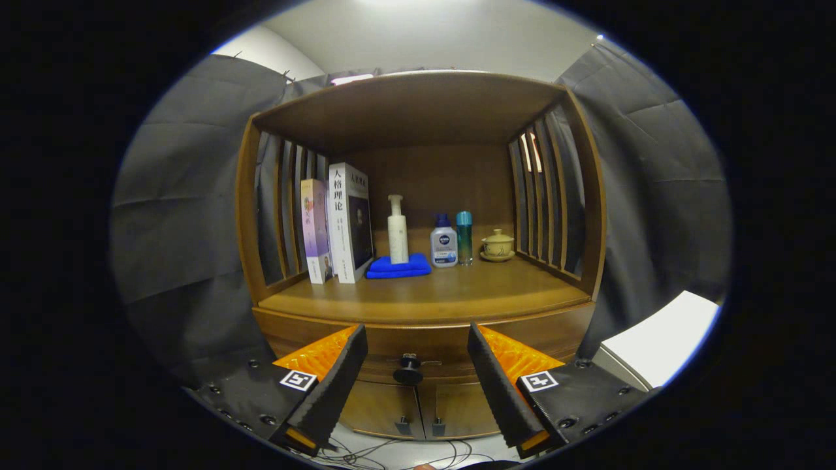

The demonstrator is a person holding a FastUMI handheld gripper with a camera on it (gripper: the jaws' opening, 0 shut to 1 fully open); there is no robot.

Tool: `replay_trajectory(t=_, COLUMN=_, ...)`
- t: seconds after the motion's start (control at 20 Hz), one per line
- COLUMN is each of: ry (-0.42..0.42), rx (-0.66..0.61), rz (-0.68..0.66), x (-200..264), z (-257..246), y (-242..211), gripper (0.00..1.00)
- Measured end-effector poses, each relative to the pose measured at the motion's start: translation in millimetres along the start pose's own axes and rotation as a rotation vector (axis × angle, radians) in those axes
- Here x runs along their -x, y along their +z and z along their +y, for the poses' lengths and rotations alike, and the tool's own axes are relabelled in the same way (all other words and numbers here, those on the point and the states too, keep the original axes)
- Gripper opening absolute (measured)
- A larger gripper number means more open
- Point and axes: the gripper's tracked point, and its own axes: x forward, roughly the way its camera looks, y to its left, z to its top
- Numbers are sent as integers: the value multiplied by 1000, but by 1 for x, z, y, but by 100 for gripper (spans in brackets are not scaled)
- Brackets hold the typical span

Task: Pull open the drawer, take out the items inside it, and place them on the countertop above the cabinet.

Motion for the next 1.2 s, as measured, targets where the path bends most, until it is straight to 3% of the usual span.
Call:
replay_trajectory(t=0.7, ry=-16, rx=-10, rz=146, x=-67, z=4, y=-77, gripper=98)
replay_trajectory(t=1.15, ry=-18, rx=17, rz=177, x=-88, z=11, y=-100, gripper=98)
replay_trajectory(t=1.2, ry=-15, rx=15, rz=179, x=-86, z=13, y=-102, gripper=92)
